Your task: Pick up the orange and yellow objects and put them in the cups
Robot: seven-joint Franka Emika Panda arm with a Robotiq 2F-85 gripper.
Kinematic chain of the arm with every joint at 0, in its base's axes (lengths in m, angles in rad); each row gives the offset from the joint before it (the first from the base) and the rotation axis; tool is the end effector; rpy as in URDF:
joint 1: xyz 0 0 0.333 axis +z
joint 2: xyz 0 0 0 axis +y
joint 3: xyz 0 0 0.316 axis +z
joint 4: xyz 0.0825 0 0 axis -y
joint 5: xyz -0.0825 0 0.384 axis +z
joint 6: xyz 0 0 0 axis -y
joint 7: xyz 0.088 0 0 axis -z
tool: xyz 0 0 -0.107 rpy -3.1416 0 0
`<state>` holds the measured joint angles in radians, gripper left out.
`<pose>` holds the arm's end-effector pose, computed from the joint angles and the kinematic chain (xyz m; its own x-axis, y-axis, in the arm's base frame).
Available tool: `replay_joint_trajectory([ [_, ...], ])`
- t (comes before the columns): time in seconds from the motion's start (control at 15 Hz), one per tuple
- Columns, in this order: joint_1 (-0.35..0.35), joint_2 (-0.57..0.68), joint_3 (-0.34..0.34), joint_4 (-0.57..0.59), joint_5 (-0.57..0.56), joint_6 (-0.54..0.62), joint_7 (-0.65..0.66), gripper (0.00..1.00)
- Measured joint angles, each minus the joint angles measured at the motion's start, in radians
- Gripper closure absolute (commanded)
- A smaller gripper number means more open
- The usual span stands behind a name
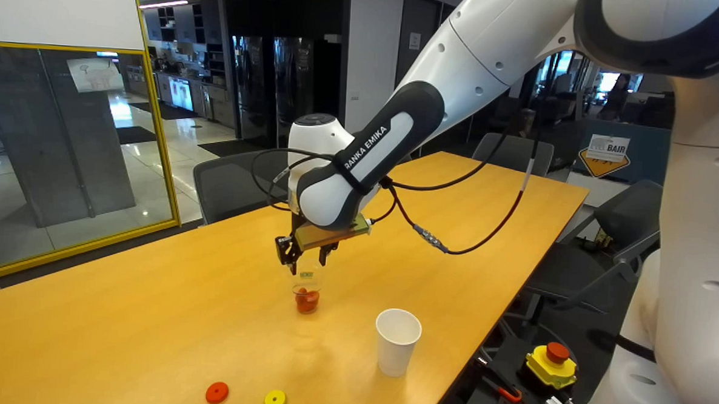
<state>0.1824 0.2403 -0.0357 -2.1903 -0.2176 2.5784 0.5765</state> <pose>0.5642 0.0874 0.2901 0.9514 -0.2402 0.1927 -0.2544 -0.9657 0.0527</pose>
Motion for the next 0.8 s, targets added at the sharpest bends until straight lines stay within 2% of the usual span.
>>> replay_joint_trajectory([
  [0.47, 0.008, -0.011, 0.012, 0.0, -0.004, 0.0, 0.001, 0.0],
  [0.8, 0.08, -0.049, 0.073, -0.034, -0.043, 0.0, 0.034, 0.0],
])
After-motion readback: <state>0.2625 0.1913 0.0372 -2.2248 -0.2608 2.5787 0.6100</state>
